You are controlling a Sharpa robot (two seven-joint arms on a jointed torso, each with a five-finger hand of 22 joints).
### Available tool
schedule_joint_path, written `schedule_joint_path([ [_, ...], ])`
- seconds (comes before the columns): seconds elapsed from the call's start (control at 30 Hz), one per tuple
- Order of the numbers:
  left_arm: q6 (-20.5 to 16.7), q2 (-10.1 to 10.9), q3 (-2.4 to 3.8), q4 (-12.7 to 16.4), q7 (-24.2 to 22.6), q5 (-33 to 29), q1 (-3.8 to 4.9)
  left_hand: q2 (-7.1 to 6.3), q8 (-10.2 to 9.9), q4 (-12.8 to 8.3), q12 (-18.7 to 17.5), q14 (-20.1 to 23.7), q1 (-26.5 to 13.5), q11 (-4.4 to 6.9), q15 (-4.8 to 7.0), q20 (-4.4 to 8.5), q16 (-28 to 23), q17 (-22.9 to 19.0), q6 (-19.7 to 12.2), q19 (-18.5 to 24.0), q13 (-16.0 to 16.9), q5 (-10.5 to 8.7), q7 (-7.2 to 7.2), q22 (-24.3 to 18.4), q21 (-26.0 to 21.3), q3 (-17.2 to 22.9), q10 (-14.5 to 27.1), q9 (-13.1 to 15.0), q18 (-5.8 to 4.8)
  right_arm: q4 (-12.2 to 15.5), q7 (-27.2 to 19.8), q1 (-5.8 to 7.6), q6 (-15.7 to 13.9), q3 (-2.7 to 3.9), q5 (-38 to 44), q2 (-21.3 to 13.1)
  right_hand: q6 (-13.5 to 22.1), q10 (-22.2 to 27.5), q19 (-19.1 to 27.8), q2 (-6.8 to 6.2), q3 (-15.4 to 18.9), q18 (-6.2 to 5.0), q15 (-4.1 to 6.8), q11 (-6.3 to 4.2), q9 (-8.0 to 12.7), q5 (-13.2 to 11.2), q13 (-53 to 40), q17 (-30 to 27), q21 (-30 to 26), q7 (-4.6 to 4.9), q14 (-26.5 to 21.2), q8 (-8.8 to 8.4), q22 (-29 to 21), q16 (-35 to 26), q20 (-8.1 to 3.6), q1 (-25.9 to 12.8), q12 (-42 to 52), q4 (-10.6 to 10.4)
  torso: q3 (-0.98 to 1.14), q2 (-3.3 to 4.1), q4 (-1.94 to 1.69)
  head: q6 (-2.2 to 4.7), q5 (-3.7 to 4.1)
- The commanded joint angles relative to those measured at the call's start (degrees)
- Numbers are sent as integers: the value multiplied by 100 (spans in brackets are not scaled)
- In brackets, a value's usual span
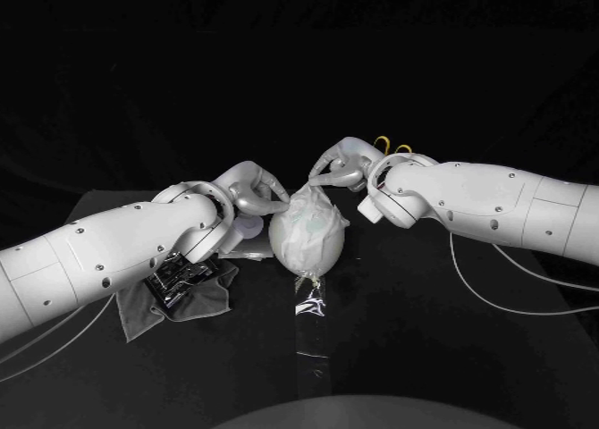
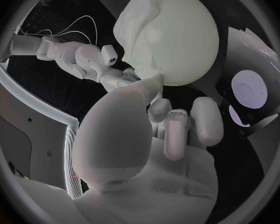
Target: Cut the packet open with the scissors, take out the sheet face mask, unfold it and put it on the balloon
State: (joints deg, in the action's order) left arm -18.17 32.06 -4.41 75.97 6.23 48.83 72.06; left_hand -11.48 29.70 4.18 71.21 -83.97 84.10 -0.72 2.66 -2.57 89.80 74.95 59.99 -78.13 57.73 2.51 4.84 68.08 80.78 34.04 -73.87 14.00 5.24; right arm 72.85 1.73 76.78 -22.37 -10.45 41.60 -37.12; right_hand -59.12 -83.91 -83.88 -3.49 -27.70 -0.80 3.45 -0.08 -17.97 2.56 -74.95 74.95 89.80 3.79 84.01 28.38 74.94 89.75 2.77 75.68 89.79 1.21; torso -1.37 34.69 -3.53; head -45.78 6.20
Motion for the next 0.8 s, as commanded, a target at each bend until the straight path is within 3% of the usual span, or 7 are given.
schedule_joint_path([
  [0.03,-245,-16,7,12,-308,-156,-1,-43,47,-101,-14,-603,-202,60,45,12,20,1505,60,-49,41,29,-16,47,39,264,-142,56,-68,17,-1,2,32,4,33,-11,-45,-609,-612,57,-37,80,26,-34,-123,23,-1505,1505,20,-9,599,33,1506,25,-14,-4,21,-12,-2,1,3,-3,3],
  [0.4,-524,38,21,12,-521,-640,-4,-113,101,-268,3,-603,-463,69,60,26,20,1505,77,-88,145,38,-24,132,83,605,-230,142,-83,53,-18,3,-14,4,29,-57,-42,-609,-612,55,-40,80,26,-34,-127,23,-1505,1505,20,-9,599,37,1506,25,-14,-7,21,-10,0,-1,-1,10,6],
  [0.8,-541,113,28,-29,-412,-766,-4,-128,142,-350,25,-603,-575,66,58,25,20,1505,63,-112,211,44,-19,175,106,756,-273,210,-91,62,-167,3,-400,6,-44,-88,-40,-609,-612,51,-45,80,26,-34,-131,23,-1505,1505,20,-9,599,43,1506,25,-14,-11,21,-7,1,1,-7,18,21],
])
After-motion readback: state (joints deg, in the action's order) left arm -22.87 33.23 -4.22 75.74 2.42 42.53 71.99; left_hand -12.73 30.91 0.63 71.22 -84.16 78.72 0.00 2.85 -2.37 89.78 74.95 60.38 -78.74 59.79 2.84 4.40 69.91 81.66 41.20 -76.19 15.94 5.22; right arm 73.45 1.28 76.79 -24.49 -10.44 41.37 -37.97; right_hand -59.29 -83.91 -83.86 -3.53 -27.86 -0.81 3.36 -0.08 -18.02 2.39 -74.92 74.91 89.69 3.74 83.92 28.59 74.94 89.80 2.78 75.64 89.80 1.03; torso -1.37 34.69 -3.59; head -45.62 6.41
